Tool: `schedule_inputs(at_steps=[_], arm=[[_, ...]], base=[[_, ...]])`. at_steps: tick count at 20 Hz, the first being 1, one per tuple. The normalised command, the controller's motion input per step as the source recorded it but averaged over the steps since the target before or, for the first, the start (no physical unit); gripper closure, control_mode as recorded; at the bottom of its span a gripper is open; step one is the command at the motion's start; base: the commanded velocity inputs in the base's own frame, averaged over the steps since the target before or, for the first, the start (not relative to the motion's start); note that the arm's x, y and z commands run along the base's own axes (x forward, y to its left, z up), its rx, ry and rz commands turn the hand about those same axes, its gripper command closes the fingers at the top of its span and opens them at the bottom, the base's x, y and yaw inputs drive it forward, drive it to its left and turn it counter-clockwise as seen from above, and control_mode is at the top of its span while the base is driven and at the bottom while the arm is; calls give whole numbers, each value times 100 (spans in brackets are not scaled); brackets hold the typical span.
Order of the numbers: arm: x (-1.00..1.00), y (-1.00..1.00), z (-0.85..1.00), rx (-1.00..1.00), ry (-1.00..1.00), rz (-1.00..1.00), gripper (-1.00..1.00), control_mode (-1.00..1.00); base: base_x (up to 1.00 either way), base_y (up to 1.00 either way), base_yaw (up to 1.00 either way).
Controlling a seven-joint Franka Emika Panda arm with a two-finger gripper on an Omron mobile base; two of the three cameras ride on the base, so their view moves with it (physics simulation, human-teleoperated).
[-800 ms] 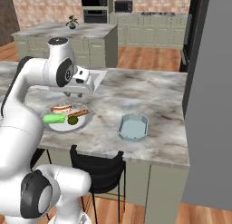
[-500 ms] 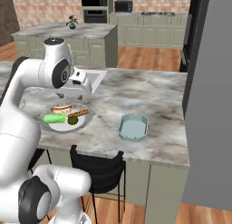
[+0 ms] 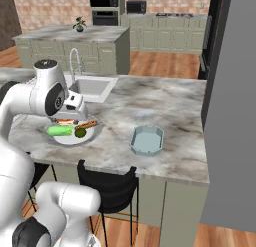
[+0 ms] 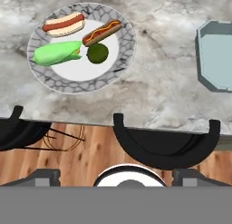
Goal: Place one cooked food and one vegetable from the large plate to each tupperware container.
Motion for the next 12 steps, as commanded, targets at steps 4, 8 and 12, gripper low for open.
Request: schedule_inputs(at_steps=[4,8,12], arm=[[69,53,-71,1,1,11,-100,-100],[67,51,-54,-2,4,14,-100,-100],[44,20,-46,-3,1,7,-100,-100]], base=[[0,0,0],[0,0,0],[0,0,0]])
